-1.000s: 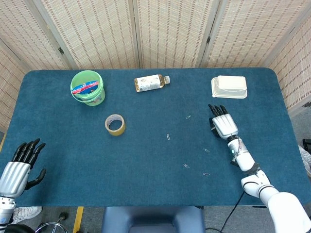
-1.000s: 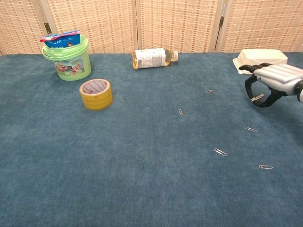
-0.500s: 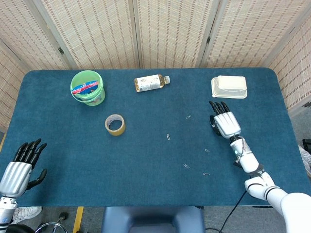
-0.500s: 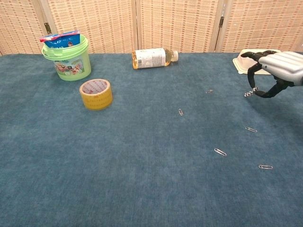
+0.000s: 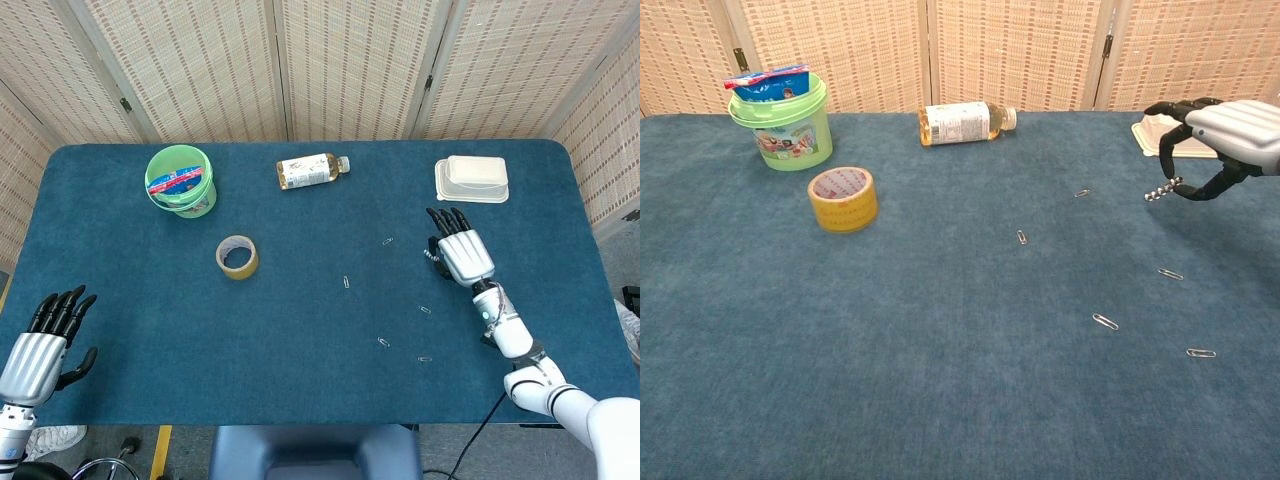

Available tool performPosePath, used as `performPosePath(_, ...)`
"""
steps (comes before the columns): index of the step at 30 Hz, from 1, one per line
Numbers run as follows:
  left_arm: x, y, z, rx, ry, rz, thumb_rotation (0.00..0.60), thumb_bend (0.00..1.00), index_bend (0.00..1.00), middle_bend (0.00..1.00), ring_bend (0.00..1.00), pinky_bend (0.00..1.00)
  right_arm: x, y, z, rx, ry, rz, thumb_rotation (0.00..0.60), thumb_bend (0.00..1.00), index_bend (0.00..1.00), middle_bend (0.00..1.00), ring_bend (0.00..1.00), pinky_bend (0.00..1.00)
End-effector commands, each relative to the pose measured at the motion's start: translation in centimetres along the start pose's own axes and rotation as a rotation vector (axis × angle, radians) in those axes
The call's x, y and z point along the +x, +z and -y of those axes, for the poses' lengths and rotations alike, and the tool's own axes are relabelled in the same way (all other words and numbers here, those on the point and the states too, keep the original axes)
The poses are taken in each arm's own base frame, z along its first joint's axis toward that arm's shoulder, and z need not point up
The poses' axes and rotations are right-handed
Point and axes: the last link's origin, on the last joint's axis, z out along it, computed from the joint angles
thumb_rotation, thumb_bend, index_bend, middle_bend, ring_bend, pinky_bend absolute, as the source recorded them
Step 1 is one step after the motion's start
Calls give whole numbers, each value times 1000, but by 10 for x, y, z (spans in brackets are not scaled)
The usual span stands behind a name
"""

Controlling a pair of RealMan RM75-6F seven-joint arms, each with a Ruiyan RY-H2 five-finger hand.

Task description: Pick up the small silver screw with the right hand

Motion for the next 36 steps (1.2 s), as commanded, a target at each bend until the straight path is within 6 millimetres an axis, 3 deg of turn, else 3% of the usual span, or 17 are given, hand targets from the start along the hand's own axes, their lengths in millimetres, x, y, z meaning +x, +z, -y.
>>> performPosePath(1,0,0,0,1,0,0,600,471,0,36,39,81,2,-3,6,24,18,3,600,384,654,63,0,0)
performPosePath(8,0,1,0,1,4,2,600,471,0,36,39,81,6,-23,26,90,40,8,600,383,654,63,0,0)
performPosePath(15,-1,2,0,11,17,-3,600,470,0,36,38,81,12,-61,45,156,84,56,600,383,654,62,0,0)
performPosePath(24,-4,3,-3,5,29,2,600,471,0,36,39,82,10,-89,42,159,54,81,600,383,654,61,0,0)
performPosePath(36,-5,3,-3,10,32,7,600,471,0,36,39,82,3,-99,32,135,62,97,600,383,654,62,0,0)
